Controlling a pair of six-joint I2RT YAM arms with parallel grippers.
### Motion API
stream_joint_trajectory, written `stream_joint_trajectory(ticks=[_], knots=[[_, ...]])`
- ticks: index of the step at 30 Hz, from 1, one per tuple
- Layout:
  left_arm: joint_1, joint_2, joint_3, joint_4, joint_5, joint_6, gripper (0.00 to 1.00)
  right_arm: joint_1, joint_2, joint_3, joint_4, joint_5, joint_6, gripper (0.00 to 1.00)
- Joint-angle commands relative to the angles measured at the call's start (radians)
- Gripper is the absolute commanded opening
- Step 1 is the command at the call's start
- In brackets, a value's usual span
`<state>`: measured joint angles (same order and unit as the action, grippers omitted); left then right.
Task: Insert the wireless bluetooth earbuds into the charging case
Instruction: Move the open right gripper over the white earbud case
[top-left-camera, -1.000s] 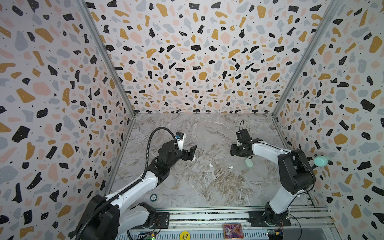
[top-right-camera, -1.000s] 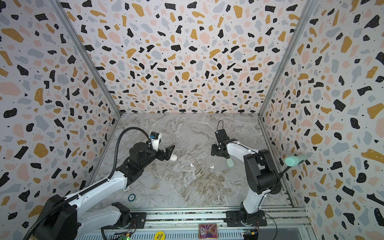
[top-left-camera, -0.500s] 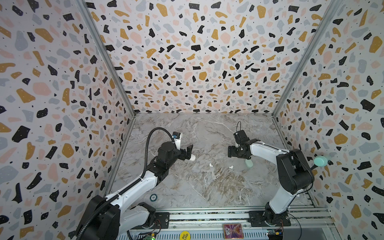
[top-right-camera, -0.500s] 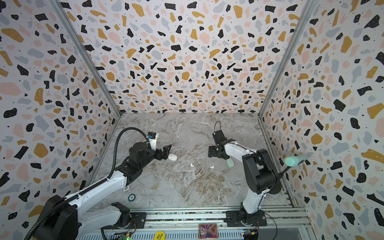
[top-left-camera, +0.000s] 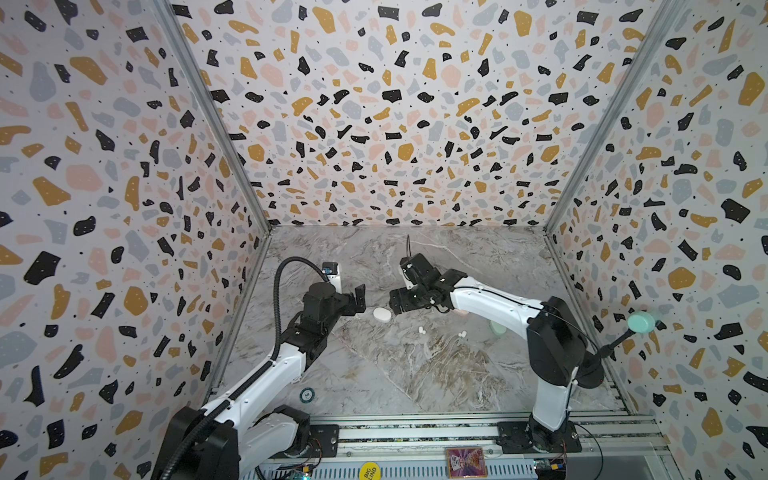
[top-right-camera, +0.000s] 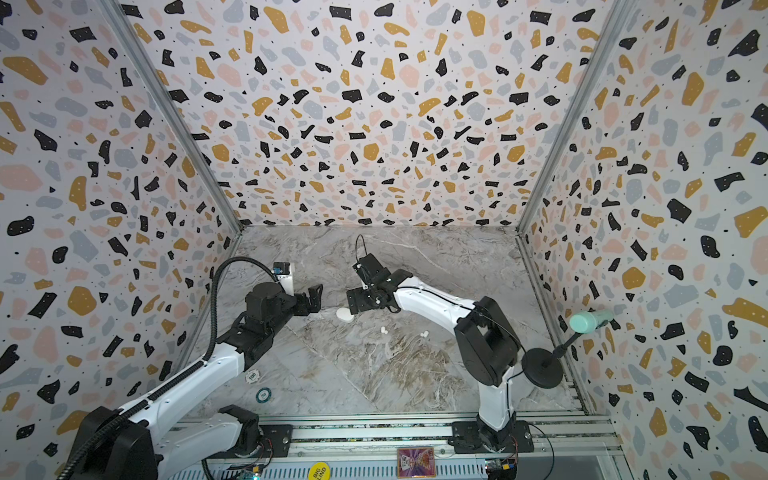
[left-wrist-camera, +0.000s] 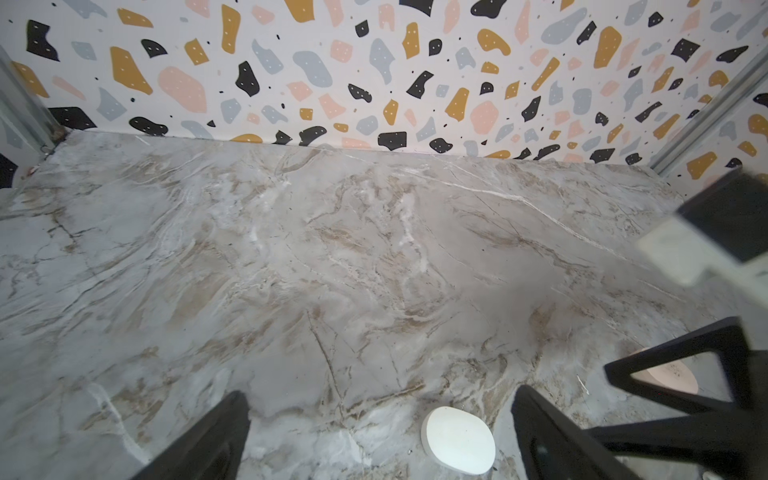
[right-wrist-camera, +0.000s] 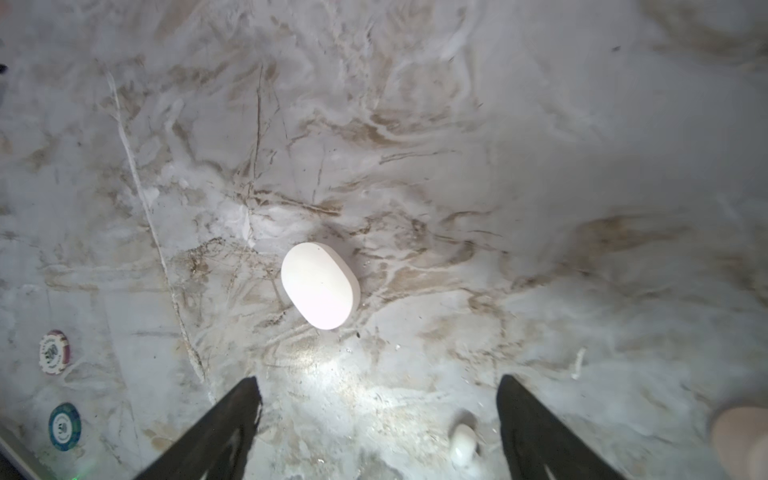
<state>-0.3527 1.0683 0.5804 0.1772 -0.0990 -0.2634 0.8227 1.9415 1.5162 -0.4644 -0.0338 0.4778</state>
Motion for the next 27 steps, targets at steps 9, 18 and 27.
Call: stream_joint_trajectory(ticks=[9,18,27], knots=[[0.07,-0.134,-0.038,-0.068,-0.035,-0.012,1.0,0.071,0.243,0.298,-0.129,0.053,-0.1,0.93],[0.085,-0.146,-0.048,-0.058,-0.021,-0.015,1.0,0.09,0.4,0.497,-0.267,0.175,-0.148,0.92],[0.088,-0.141,-0.057,-0.044,-0.004,-0.027,1.0,0.05,0.371,0.454,-0.267,0.254,-0.135,0.91]])
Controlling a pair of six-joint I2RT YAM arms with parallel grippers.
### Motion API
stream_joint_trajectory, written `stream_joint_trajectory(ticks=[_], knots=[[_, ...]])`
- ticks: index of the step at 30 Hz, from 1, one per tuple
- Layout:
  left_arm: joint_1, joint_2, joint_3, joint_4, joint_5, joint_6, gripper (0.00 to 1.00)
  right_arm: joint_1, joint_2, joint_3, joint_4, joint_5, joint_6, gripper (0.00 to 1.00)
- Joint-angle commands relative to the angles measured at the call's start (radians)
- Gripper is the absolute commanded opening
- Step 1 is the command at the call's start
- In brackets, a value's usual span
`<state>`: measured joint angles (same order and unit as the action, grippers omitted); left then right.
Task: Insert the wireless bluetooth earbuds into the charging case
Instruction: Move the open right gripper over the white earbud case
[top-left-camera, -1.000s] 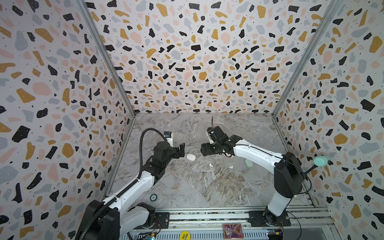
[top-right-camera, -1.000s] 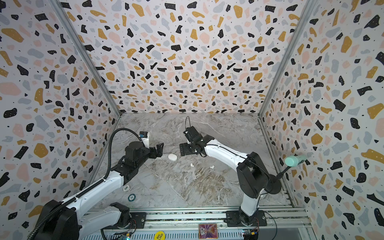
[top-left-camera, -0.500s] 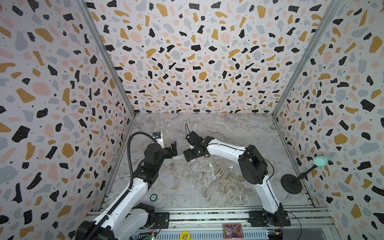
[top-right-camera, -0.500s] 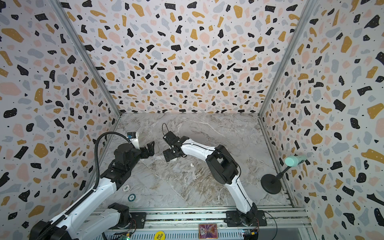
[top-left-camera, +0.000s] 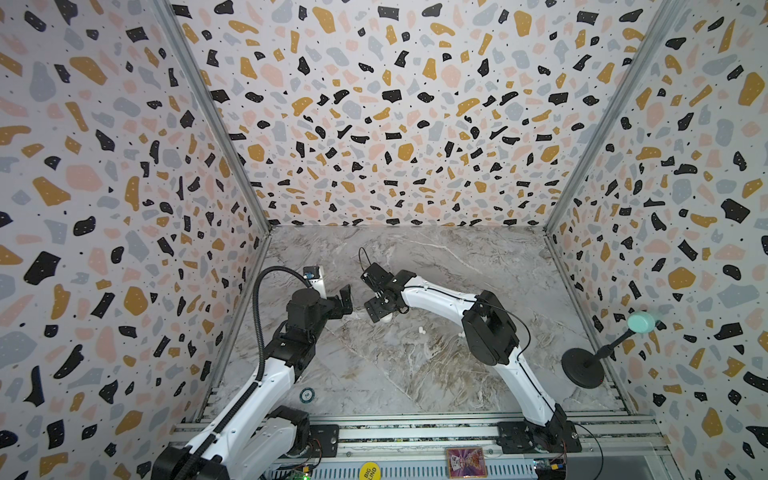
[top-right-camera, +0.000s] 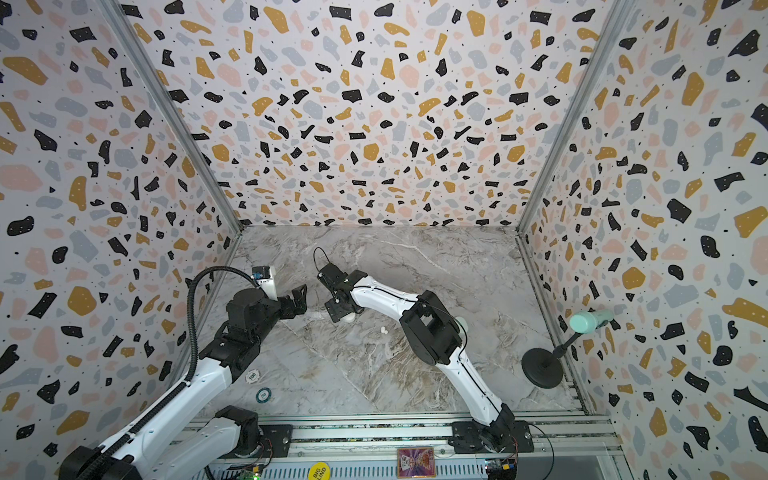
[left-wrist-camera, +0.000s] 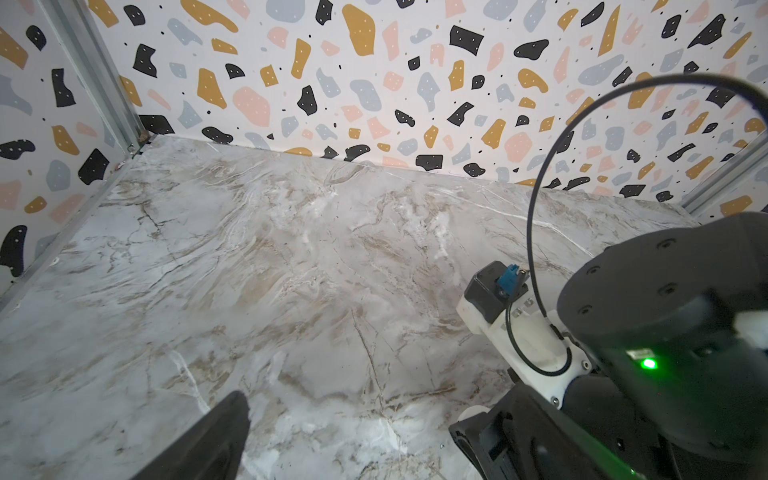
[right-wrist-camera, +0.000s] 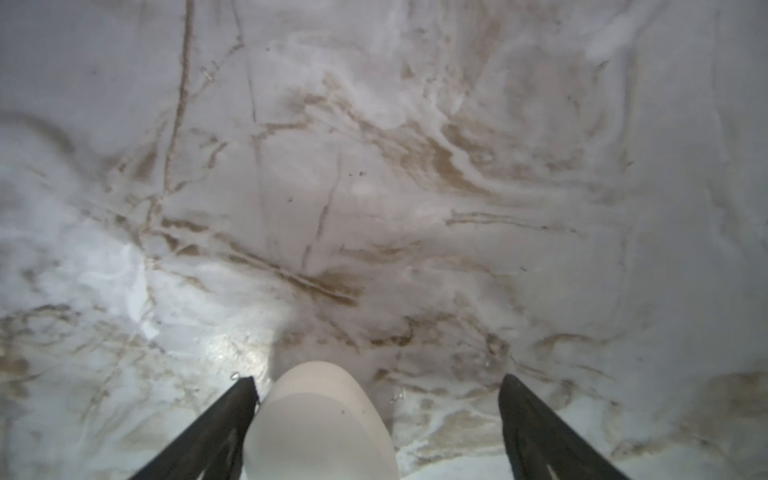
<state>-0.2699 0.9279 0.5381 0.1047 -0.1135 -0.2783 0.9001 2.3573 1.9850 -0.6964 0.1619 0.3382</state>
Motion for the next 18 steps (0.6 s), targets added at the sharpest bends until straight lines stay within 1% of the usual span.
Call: stream_joint_trajectory(ticks=[1,7,10,13,18], knots=[[0.006,0.002,-0.013,0.03,0.011,-0.012,1.0,-0.037,-0.052,-0.028,-0.029,0.061,0.011,0.91],[0.006,0.008,-0.013,0.034,0.016,-0.015,1.0,-0.112,-0.1,-0.124,-0.026,0.067,0.044,0.9],[0.006,0.012,-0.015,0.035,0.021,-0.018,1.0,-0.145,-0.155,-0.199,-0.003,0.058,0.069,0.9],[0.007,0.015,-0.017,0.039,0.024,-0.023,1.0,-0.17,-0.22,-0.27,0.037,0.016,0.091,0.91],[0.007,0.023,-0.02,0.048,0.033,-0.027,1.0,-0.176,-0.29,-0.346,0.081,-0.126,0.136,0.95]])
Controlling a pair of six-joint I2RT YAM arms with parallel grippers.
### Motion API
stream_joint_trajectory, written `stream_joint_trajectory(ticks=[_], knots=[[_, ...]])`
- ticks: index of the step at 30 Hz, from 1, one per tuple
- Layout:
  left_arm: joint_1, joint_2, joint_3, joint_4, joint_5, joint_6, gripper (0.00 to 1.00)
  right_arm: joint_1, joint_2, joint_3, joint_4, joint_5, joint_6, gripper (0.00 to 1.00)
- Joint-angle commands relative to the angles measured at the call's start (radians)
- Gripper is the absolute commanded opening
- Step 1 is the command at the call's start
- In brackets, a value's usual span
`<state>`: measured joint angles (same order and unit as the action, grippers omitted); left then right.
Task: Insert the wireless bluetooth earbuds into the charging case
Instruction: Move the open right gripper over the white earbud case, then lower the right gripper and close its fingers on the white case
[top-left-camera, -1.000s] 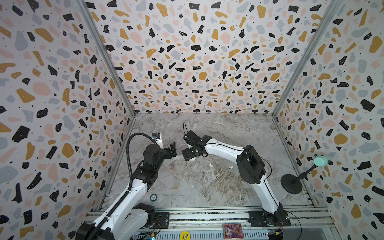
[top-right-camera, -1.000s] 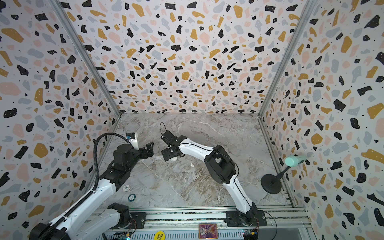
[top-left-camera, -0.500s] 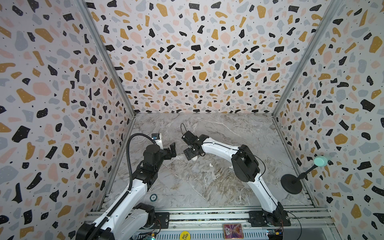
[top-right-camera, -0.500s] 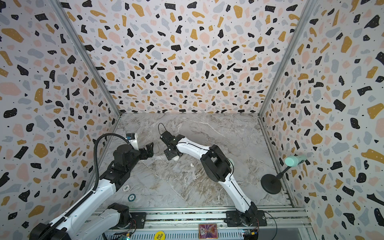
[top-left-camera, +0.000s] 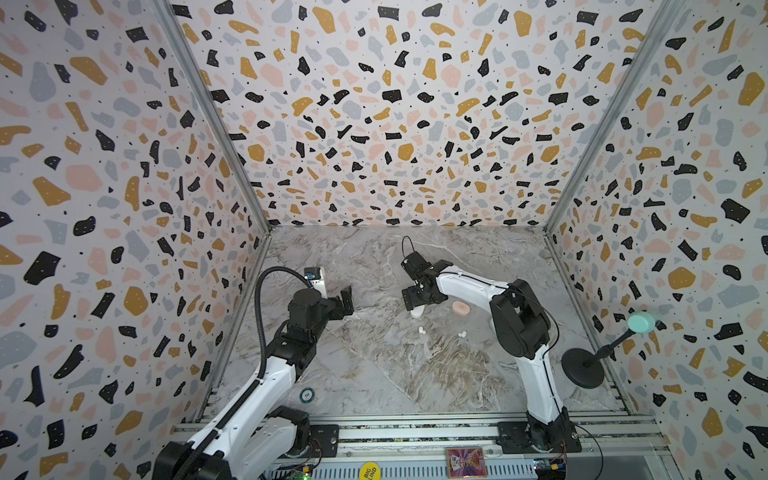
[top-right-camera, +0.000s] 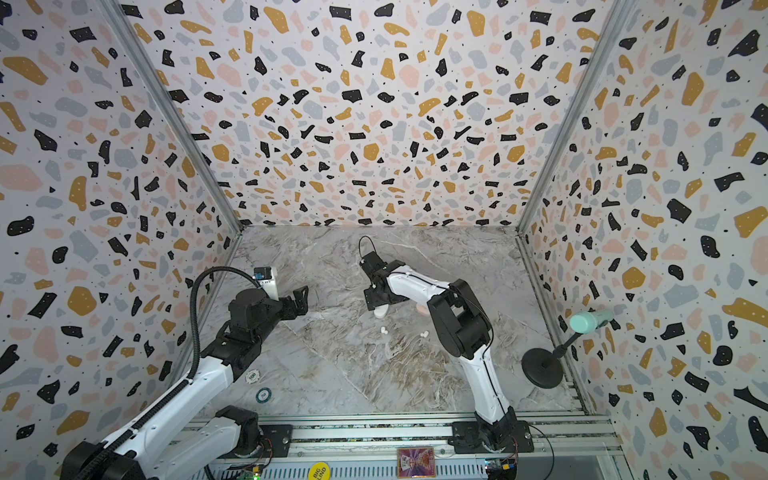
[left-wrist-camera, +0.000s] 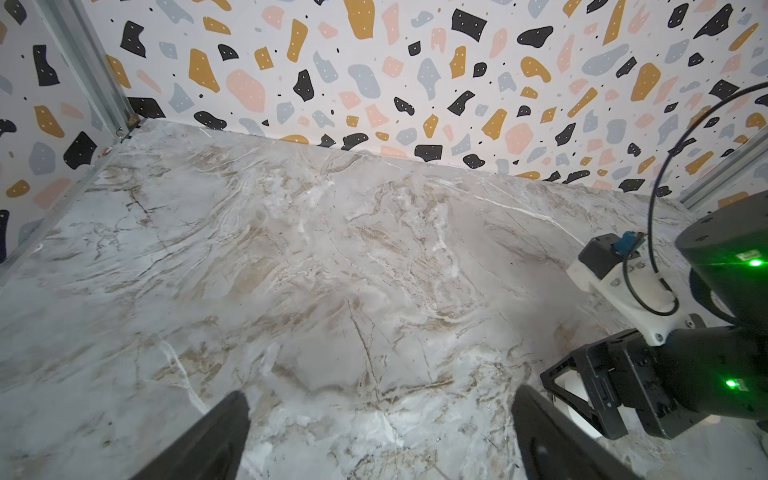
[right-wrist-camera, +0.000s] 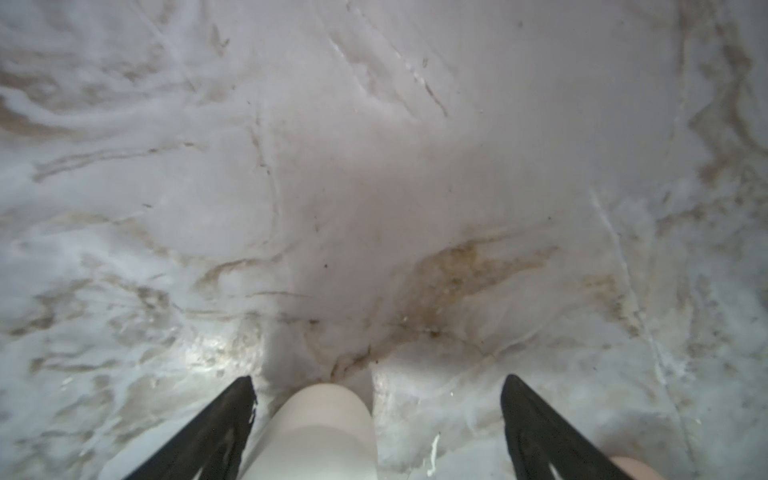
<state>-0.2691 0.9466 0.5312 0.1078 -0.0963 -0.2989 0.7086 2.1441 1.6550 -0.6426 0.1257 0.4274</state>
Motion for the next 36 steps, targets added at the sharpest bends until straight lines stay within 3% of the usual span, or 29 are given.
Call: stream_joint_trajectory(ticks=[1,10,22,31,36], knots=[[0.006,0.005,-0.013,0.047,0.018,-0.009,1.0,0.015,-0.083,-0.029,0.026,-0.114,0.063,0.96],[0.006,0.008,-0.022,0.064,0.033,-0.02,1.0,0.034,-0.191,-0.208,0.127,-0.244,0.191,0.97],[0.006,0.012,-0.024,0.075,0.043,-0.026,1.0,0.078,-0.129,-0.126,0.241,-0.381,0.237,0.96],[0.006,0.018,-0.029,0.09,0.065,-0.031,1.0,0.081,-0.117,0.035,-0.024,-0.144,0.12,0.98],[0.006,0.036,-0.037,0.132,0.141,-0.034,1.0,0.078,-0.069,0.085,-0.084,-0.091,0.117,0.99]])
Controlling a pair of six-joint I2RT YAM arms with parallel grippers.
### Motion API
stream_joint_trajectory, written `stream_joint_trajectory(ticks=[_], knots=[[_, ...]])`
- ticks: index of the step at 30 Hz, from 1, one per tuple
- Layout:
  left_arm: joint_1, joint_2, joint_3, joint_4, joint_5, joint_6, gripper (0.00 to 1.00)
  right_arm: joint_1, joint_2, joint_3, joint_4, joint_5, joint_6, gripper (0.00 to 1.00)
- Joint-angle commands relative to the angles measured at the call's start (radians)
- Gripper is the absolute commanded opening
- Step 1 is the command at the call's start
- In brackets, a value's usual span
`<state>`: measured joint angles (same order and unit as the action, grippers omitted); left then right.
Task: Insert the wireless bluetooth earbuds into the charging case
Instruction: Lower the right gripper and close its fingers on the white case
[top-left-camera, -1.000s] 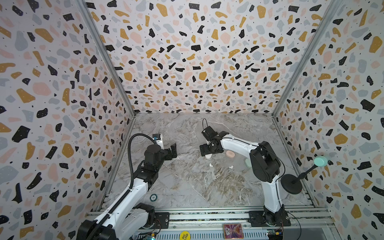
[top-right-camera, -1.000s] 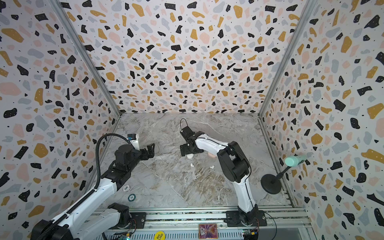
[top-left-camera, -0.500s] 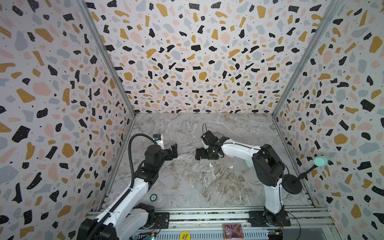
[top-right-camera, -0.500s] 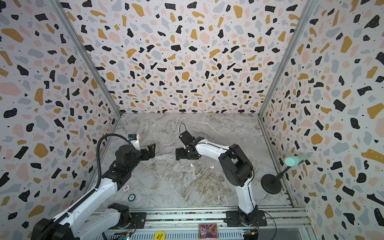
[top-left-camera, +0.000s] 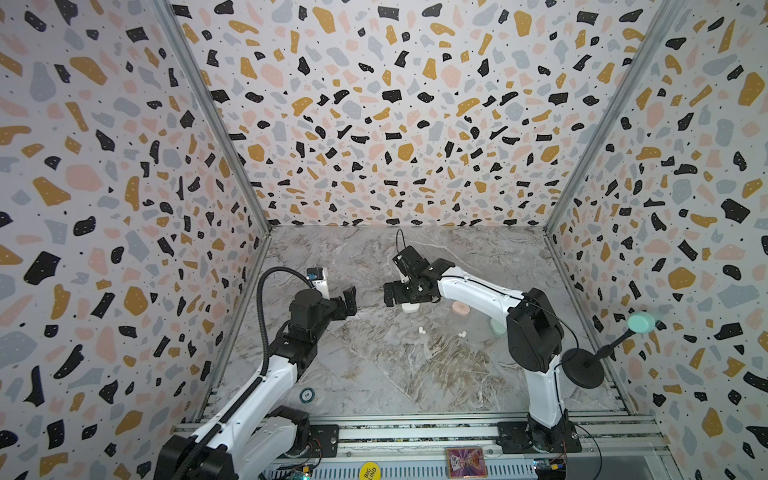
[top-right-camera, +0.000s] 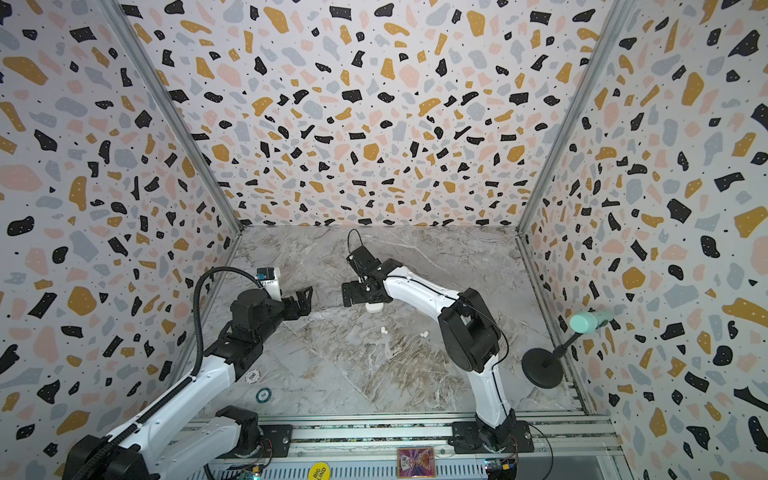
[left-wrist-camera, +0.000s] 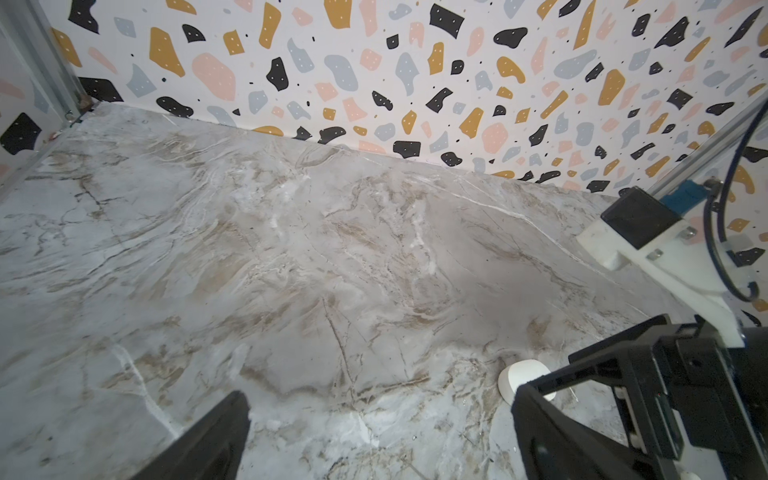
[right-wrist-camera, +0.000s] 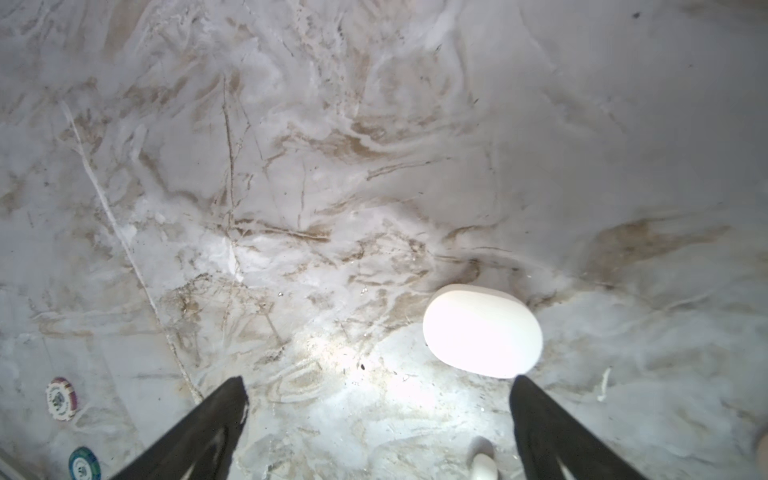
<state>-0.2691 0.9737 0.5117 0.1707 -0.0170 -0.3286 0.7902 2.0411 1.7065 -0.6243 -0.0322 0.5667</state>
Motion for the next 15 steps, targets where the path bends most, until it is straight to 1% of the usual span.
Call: stream_joint_trajectory(ticks=[1,4,6,8,10,15], knots=[[0.005,0.015,-0.019,0.073,0.088,-0.004,1.0,-0.003,0.049,0.043,-0.111,0.077,-0.019,0.99],[0.006,0.037,-0.02,0.122,0.177,-0.004,1.0,-0.006,0.088,0.058,-0.13,0.101,-0.013,0.99],[0.006,0.055,-0.014,0.123,0.203,-0.004,1.0,-0.011,0.104,0.058,-0.127,0.109,-0.01,0.99],[0.006,0.068,-0.009,0.127,0.218,-0.006,1.0,-0.016,0.116,0.056,-0.121,0.111,-0.009,0.97],[0.006,0.075,-0.009,0.131,0.228,-0.006,1.0,-0.021,0.12,0.055,-0.112,0.115,-0.007,0.91],[0.006,0.076,-0.012,0.136,0.23,-0.01,1.0,-0.026,0.128,0.054,-0.102,0.125,-0.011,0.84]])
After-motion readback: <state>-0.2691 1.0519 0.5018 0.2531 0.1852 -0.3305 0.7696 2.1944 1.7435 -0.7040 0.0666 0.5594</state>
